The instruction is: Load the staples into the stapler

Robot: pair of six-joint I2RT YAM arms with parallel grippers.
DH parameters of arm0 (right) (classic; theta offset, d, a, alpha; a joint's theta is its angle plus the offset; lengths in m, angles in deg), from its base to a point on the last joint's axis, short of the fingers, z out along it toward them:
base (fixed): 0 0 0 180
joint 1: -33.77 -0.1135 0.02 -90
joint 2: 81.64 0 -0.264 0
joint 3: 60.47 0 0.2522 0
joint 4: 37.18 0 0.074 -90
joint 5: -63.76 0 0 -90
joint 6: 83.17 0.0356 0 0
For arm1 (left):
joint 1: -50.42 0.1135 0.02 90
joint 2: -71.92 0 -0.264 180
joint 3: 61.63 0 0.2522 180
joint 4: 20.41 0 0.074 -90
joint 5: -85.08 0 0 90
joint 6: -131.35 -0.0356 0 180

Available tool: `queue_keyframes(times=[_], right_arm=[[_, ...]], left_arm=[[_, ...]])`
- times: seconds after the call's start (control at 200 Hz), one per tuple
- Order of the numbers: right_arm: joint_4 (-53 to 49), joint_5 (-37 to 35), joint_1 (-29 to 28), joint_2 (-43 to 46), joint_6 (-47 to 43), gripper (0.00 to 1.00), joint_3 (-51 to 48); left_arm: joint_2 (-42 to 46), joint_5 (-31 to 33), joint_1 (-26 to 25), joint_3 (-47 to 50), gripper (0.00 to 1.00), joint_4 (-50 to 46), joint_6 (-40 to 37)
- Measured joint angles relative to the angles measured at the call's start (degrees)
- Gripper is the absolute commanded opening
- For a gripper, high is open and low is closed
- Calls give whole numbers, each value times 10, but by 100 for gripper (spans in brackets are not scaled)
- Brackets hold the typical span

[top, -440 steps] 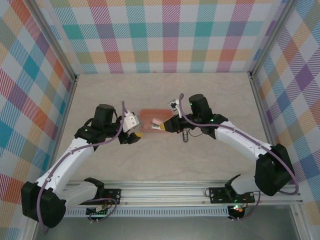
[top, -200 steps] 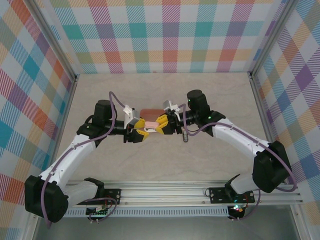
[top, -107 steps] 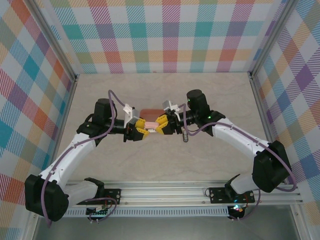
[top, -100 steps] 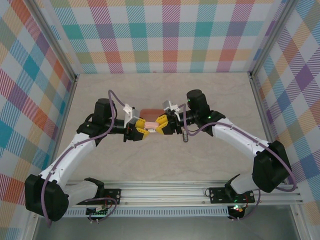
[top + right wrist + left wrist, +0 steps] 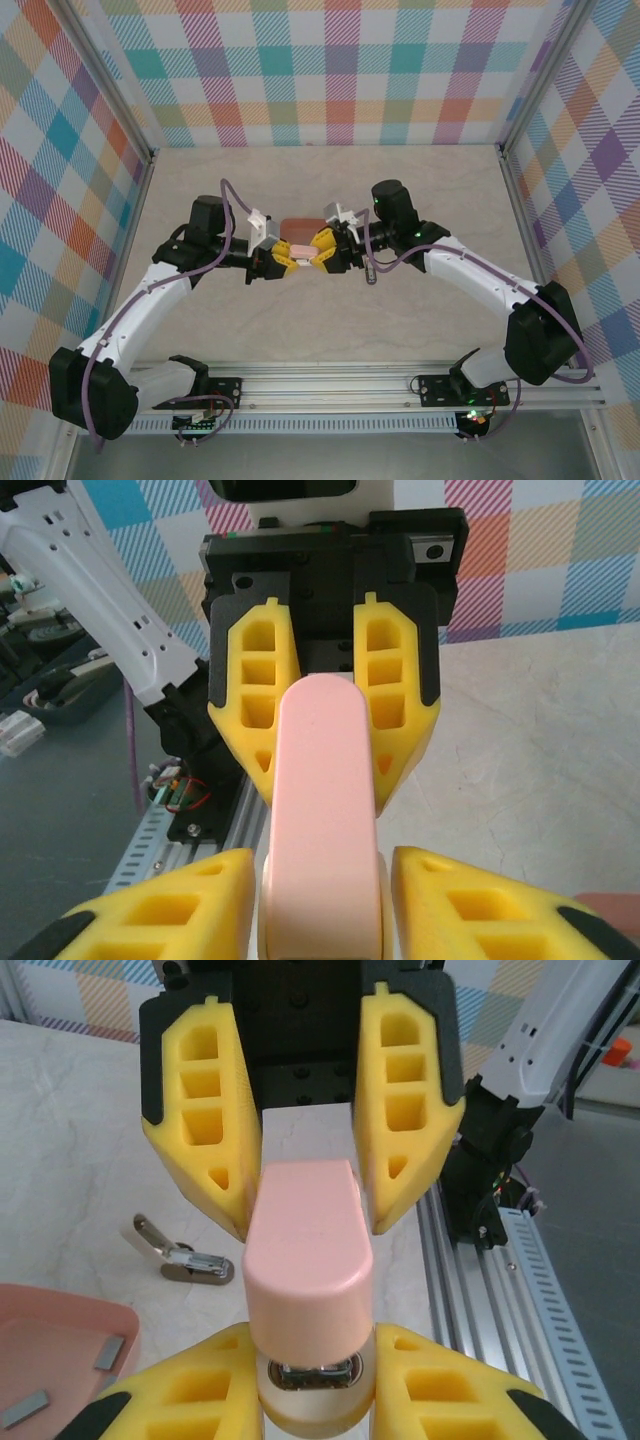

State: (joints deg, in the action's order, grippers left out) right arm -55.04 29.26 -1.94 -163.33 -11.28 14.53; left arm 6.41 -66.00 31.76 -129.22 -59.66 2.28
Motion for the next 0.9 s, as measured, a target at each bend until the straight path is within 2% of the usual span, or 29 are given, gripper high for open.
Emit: queue_keyframes(times=[0.165, 0.325, 0.565, 0.9], right_arm=[[-69, -42, -5, 2, -22, 59, 40], [-121, -71, -20, 1, -49, 60, 81], [-197, -75, -43, -41, -86, 62, 161], [-248, -69, -66, -86, -101, 59, 183]], left_arm=[[1, 38, 0, -14, 4, -38, -38], [1, 68, -6, -21, 4, -65, -65], [1, 95, -23, -30, 4, -91, -92], [1, 105, -29, -30, 3, -103, -101]])
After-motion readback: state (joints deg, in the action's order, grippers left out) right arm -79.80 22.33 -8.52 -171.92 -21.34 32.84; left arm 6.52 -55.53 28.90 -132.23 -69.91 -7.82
